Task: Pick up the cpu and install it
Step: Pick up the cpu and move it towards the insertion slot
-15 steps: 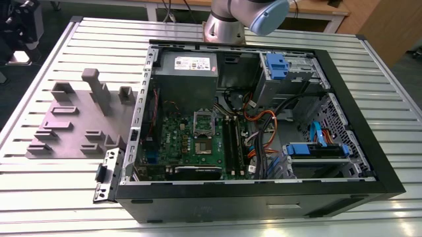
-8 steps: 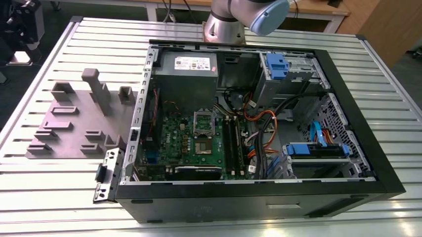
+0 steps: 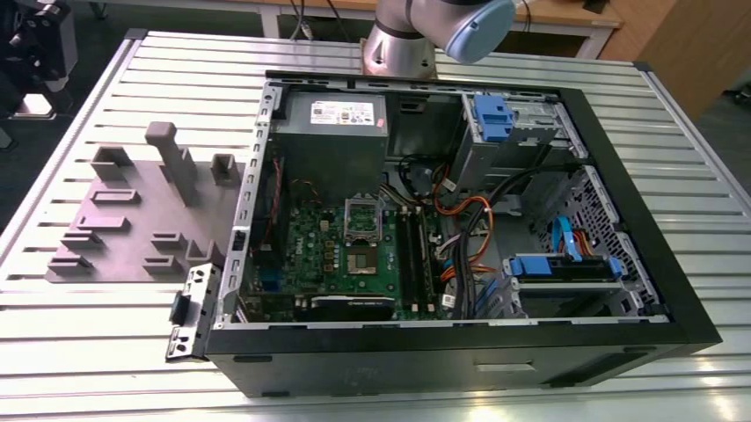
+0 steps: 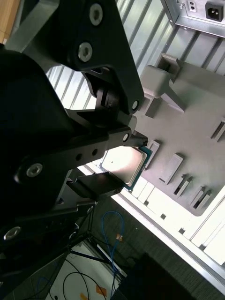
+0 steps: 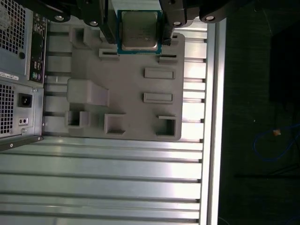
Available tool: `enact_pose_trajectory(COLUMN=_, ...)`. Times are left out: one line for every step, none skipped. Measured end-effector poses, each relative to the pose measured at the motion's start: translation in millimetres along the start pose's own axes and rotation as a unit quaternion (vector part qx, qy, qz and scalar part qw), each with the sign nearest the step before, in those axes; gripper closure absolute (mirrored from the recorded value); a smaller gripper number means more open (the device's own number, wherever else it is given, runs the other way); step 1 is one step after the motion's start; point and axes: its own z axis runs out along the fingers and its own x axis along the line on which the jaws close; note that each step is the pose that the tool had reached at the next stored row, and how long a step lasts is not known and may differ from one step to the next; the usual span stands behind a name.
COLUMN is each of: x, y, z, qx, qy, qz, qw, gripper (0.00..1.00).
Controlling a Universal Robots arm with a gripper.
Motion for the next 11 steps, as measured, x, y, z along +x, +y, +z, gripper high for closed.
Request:
enact_pose_trajectory(x=0.0, y=-0.1, z=0.0, qx=0.0, qy=0.0, qz=0.0, qw=1.0, gripper=0.53)
enact_pose_trajectory(x=0.0, y=-0.1, z=0.0, qx=0.0, qy=0.0, qz=0.0, qw=1.0, gripper=0.53)
enact_pose_trajectory(x=0.0, y=-0.1, z=0.0, qx=0.0, qy=0.0, qz=0.0, qw=1.0, gripper=0.53)
enact_pose_trajectory(x=0.0, y=-0.1, z=0.0, qx=0.0, qy=0.0, qz=0.0, qw=1.0, gripper=0.53)
enact_pose_trajectory(x=0.0, y=-0.1, z=0.0, qx=0.0, qy=0.0, qz=0.0, qw=1.0, gripper=0.53)
enact_pose_trajectory(x=0.0, y=-0.1, z=0.0, qx=0.0, qy=0.0, qz=0.0, qw=1.0, gripper=0.53)
enact_pose_trajectory(x=0.0, y=-0.1, z=0.0, qx=0.0, qy=0.0, qz=0.0, qw=1.0, gripper=0.53)
enact_pose_trajectory(x=-0.2, y=-0.2, z=0.1, qx=0.0, qy=-0.0001, qz=0.0, qw=1.0, gripper=0.53)
enact_pose_trajectory(x=-0.7, y=-0.2, z=0.0, qx=0.0, qy=0.0, qz=0.0, qw=1.0, gripper=0.53)
enact_pose_trajectory(x=-1.4, y=-0.2, z=0.0, qx=0.0, qy=0.0, qz=0.0, qw=1.0, gripper=0.53)
enact_pose_trajectory(x=-2.1, y=-0.2, z=0.0, qx=0.0, qy=0.0, qz=0.0, qw=1.0, gripper=0.53)
